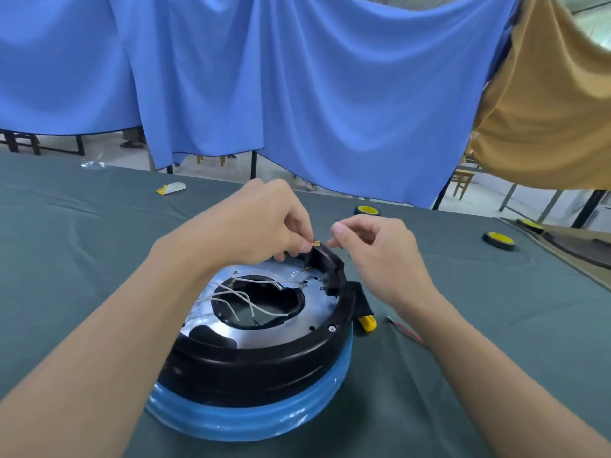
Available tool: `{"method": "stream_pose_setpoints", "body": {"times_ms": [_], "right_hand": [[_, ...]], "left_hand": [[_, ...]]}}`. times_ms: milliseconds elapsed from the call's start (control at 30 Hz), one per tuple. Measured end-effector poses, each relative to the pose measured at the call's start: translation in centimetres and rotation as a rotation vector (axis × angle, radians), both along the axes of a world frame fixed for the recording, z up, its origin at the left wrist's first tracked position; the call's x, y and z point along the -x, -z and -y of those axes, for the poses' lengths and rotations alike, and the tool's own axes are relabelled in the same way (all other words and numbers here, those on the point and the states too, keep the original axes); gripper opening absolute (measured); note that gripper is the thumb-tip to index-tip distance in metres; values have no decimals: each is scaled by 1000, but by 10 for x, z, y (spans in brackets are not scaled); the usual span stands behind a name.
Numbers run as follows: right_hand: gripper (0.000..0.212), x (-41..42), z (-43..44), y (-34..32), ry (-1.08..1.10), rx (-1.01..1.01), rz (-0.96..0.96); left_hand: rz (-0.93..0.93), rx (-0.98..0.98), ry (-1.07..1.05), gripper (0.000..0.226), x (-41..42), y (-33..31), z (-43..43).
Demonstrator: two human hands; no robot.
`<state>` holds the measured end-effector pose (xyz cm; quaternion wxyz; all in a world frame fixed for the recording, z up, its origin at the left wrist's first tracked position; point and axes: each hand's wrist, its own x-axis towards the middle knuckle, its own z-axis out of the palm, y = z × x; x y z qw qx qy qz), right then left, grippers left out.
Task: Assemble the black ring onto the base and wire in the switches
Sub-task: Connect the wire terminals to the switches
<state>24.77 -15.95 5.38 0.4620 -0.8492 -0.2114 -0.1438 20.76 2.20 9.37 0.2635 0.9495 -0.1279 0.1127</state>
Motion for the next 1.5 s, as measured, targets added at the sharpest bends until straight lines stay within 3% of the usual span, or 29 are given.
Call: {"method": "stream_pose_setpoints", "body": {"times_ms": [67, 133, 333, 533, 667, 900, 1500], "right_hand": [[14, 0, -2, 8, 47, 206, 59], [15, -2, -2, 13, 30, 267, 27], [17, -3, -3, 14, -13, 194, -24], [18, -3, -4, 13, -52, 171, -42], [19, -5, -3, 13, -60, 178, -42], [19, -5, -3, 13, -73, 176, -48], [19, -4, -3, 13, -70, 157, -47]], "left_hand": [[-13, -36, -13, 12, 0, 3, 1], [-20, -71, -37, 16, 0, 7, 2], [-68, -127, -51, 9, 1, 14, 8], [-87, -172, -23, 20, -1, 21, 14], [-68, -157, -1, 9, -2, 22, 13], [-59, -112, 21, 20, -2, 20, 8], [-44, -109, 44, 23, -1, 21, 14]]}}
